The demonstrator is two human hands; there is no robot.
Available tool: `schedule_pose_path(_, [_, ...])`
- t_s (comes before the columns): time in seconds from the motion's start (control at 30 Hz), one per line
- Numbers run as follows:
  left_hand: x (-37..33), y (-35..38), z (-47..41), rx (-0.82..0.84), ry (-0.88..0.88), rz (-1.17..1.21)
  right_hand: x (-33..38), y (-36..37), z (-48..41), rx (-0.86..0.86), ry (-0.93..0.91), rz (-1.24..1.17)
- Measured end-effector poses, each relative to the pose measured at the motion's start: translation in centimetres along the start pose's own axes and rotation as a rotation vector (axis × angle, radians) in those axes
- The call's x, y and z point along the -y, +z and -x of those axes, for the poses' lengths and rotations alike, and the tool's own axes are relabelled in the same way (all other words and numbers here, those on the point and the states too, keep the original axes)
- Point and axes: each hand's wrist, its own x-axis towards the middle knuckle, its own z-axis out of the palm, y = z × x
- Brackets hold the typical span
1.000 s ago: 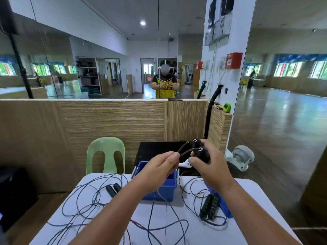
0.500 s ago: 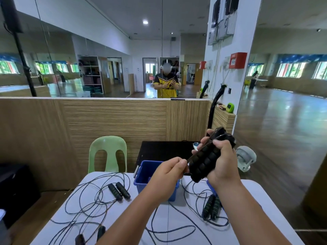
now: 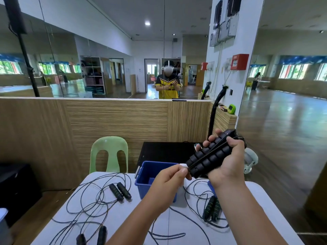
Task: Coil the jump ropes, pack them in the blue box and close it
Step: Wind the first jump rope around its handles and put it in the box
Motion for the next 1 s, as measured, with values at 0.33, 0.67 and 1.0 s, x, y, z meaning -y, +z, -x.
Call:
schedule_pose_path(0.33, [1.2, 1.1, 0.3, 0.110, -0.067, 0.202, -0.5, 1.2, 1.2, -0.008, 0.069, -0.244])
schedule_pose_path(0.67, [0.7, -1.9, -3.1, 0.242, -0.163, -0.273, -1.3, 0.4, 2.8, 0.049, 0.137, -0.224])
schedule_pose_path(1.0, [-5.1, -5.4, -7.3, 0.301, -0.055, -0.856, -2.4, -1.7, 2.9, -0.041, 0.206, -0.055])
